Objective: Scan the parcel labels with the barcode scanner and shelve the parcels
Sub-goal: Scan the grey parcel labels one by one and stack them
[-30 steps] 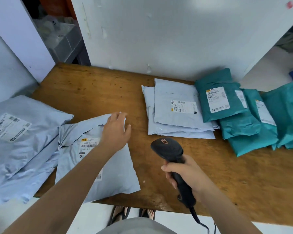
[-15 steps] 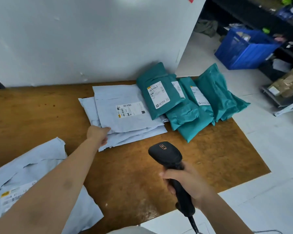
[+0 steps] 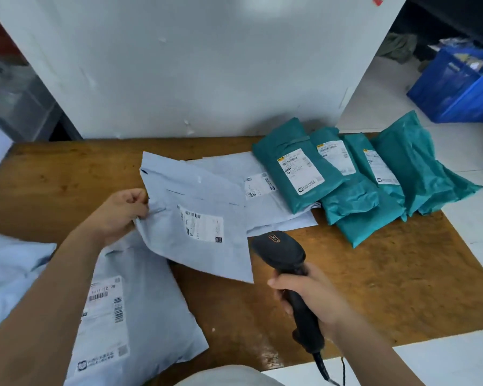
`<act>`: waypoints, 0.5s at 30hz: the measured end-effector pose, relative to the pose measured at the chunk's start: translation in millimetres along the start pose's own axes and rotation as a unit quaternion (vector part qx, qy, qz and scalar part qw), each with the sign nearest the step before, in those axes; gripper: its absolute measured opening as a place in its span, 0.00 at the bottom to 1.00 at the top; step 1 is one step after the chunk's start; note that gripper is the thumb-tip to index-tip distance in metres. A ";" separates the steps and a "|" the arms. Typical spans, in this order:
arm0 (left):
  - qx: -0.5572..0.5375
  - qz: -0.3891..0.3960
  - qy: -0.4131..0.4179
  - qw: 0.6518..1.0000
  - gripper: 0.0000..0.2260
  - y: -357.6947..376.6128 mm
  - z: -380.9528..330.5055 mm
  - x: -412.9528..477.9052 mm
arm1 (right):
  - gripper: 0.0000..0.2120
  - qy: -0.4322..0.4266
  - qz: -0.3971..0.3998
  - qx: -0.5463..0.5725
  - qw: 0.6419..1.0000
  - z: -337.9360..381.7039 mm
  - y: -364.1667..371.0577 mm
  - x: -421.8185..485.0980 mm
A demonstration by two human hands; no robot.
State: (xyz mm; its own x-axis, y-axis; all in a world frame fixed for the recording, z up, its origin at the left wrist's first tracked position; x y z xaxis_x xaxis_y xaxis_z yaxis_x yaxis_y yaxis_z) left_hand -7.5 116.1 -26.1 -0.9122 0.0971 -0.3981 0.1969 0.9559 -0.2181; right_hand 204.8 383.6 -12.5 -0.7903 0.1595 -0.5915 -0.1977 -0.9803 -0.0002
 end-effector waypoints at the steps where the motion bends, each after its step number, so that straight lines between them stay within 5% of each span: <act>1: 0.016 0.005 -0.006 1.000 0.21 -7.3 4.1 1.1 | 0.06 -0.001 0.006 -0.005 1.000 -0.5 5.2 0.9; 3: 0.105 -0.053 -0.003 0.993 0.18 -24.7 16.6 11.3 | 0.06 0.001 0.019 -0.013 1.000 -2.3 15.1 2.0; 5: 0.202 -0.197 -0.006 0.959 0.06 -50.2 24.2 15.2 | 0.07 0.007 0.038 -0.026 0.999 -4.7 25.2 1.5; 7: 0.188 -0.279 -0.019 0.942 0.14 -61.9 30.2 8.5 | 0.07 0.019 0.065 -0.044 0.997 -8.4 35.9 -0.8; 11: 0.223 -0.241 -0.051 0.943 0.29 -48.1 42.2 -3.1 | 0.07 0.015 0.142 -0.071 0.987 -6.1 61.2 -5.7; 15: 0.280 -0.216 0.046 0.934 0.14 -44.0 32.1 -13.3 | 0.05 -0.001 0.164 -0.085 0.983 5.3 79.0 5.4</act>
State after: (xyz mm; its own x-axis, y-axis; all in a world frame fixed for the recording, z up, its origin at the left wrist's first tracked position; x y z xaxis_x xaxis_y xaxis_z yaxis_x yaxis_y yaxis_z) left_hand 7.5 63.8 -39.8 -0.9721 -0.2158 -0.0919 -0.0635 0.6190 -0.7828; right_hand 181.8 307.6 -11.4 -0.7966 -0.1676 -0.5809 0.1675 -0.9844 0.0543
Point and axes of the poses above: each hand's wrist, its own x-axis towards the middle knuckle, its own y-axis out of the palm, z = x × y, the point moved 9 cm from there along x, towards the middle knuckle, and after that the axes turned 7 degrees about -z, right-handed, at the moved point
